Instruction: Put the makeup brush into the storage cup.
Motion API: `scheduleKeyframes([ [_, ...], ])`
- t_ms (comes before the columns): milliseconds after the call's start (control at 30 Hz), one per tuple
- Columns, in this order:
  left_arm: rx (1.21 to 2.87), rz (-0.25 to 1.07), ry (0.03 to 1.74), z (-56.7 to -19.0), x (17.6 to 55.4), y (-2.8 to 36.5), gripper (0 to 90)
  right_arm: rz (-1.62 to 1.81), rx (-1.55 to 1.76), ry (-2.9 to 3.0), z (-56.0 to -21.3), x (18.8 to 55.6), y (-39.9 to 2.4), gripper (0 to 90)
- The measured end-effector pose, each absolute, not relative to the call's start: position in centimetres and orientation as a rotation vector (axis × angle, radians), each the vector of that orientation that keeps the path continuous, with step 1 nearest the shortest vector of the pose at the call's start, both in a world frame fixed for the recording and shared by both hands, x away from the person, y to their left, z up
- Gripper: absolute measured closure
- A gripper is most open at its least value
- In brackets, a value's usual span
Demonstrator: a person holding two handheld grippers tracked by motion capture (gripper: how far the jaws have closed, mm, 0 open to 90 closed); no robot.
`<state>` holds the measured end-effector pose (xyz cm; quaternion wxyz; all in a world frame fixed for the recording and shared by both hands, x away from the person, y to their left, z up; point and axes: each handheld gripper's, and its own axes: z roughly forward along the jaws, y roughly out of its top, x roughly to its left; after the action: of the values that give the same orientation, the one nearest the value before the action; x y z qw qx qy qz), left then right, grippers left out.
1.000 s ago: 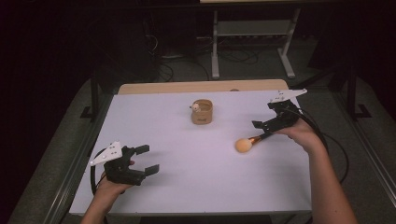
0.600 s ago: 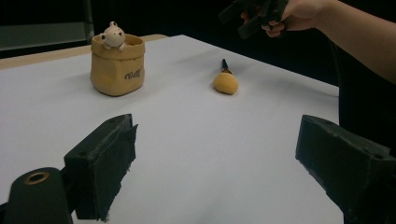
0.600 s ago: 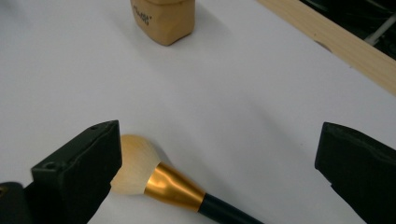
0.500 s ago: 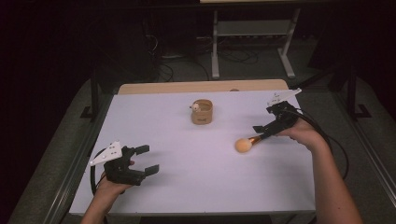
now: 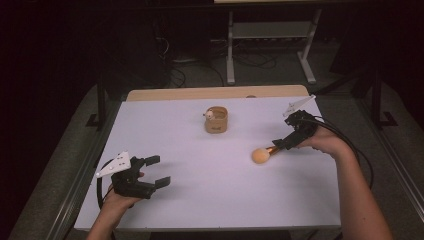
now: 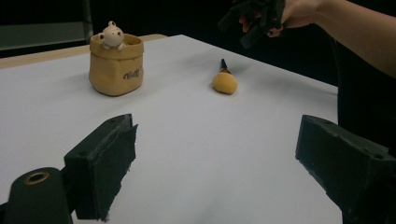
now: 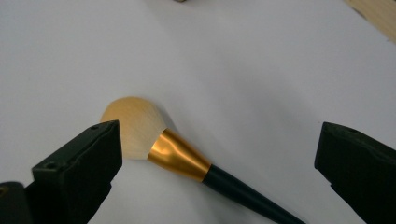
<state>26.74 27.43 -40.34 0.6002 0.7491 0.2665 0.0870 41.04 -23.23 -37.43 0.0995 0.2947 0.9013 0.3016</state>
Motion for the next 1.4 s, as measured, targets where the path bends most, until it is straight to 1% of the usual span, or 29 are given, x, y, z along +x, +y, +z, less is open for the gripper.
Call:
scheduleKeyframes([
  [267,1.737,0.202,0.617,-40.3,26.8,27.4,11.7,0.837,0.839,2.736,-38.1,41.4,-22.8,0.7],
  [300,1.737,0.202,0.617,-40.3,26.7,27.4,11.7,0.826,0.824,2.741,-38.2,41.5,-22.8,5.2],
  [333,1.738,0.203,0.616,-40.3,26.7,27.4,11.7,0.824,0.819,2.743,-38.3,41.6,-22.7,7.1],
  [533,1.736,0.201,0.619,-40.4,26.8,27.4,11.7,0.805,0.807,2.764,-38.7,41.9,-22.5,7.7],
  [667,1.735,0.198,0.622,-40.4,26.8,27.4,11.7,0.79,0.801,2.783,-38.9,41.9,-22.3,12.8],
  [1167,1.743,0.197,0.617,-40.4,26.8,27.5,11.8,0.72,0.763,2.871,-40.2,42.4,-21.7,14.8],
  [1267,1.744,0.196,0.619,-40.4,26.8,27.5,11.8,0.692,0.761,2.89,-40.4,42.6,-21.6,16.3],
  [1300,1.746,0.196,0.618,-40.4,26.8,27.5,11.9,0.688,0.761,2.894,-40.4,42.6,-21.6,19.0],
  [1400,1.744,0.19,0.621,-40.5,26.7,27.4,11.9,0.674,0.764,2.899,-40.6,42.7,-21.7,19.8],
])
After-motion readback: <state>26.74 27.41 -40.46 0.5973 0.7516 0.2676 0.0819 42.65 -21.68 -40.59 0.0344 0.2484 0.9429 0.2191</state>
